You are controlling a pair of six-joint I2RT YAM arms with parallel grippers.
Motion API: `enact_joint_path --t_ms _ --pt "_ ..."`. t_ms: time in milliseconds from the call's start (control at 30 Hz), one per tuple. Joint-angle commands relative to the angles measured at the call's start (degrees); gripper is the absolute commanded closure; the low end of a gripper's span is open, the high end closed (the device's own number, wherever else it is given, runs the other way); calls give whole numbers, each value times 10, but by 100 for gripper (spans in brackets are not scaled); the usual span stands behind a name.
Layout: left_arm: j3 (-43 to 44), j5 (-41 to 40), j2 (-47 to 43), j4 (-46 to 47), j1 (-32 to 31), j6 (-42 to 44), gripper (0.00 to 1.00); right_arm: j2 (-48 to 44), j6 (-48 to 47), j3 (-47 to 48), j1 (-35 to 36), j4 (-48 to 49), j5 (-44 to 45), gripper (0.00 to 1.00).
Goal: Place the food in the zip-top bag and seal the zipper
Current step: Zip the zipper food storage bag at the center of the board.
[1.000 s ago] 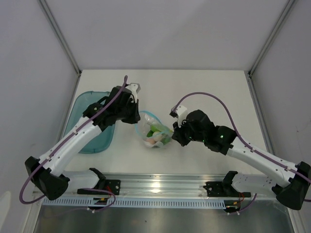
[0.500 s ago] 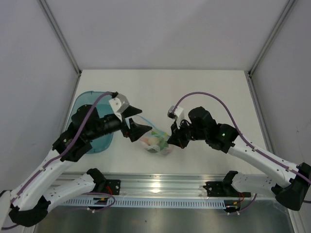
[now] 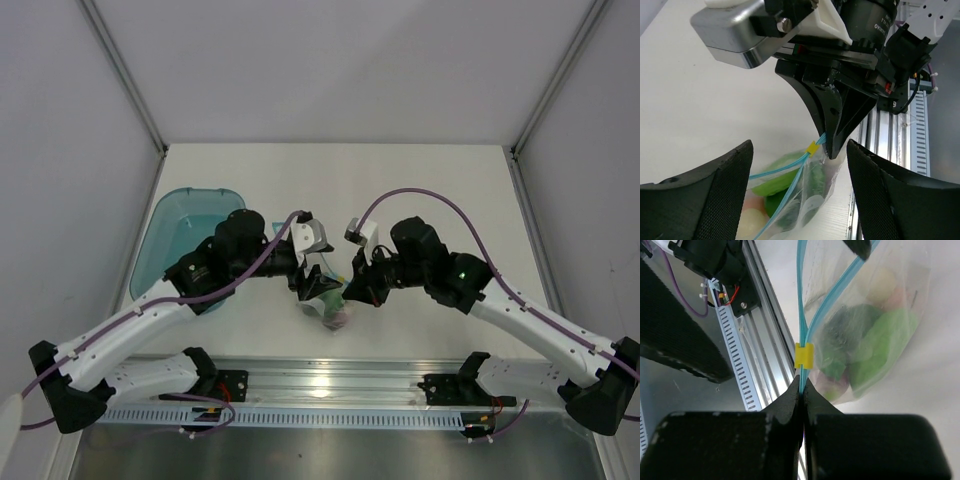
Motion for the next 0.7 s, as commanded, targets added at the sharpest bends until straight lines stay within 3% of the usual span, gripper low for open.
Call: enact_joint_path --t_ms 0,367,667 --pt "14 36 11 19 -5 46 24 -17 -6 16 -4 12 -18 100" --pt "39 106 46 -40 -6 119 51 -17 -7 11 -14 10 -19 100" --pt "60 133 79 -67 -6 139 53 -16 -8 10 -14 9 -31 100"
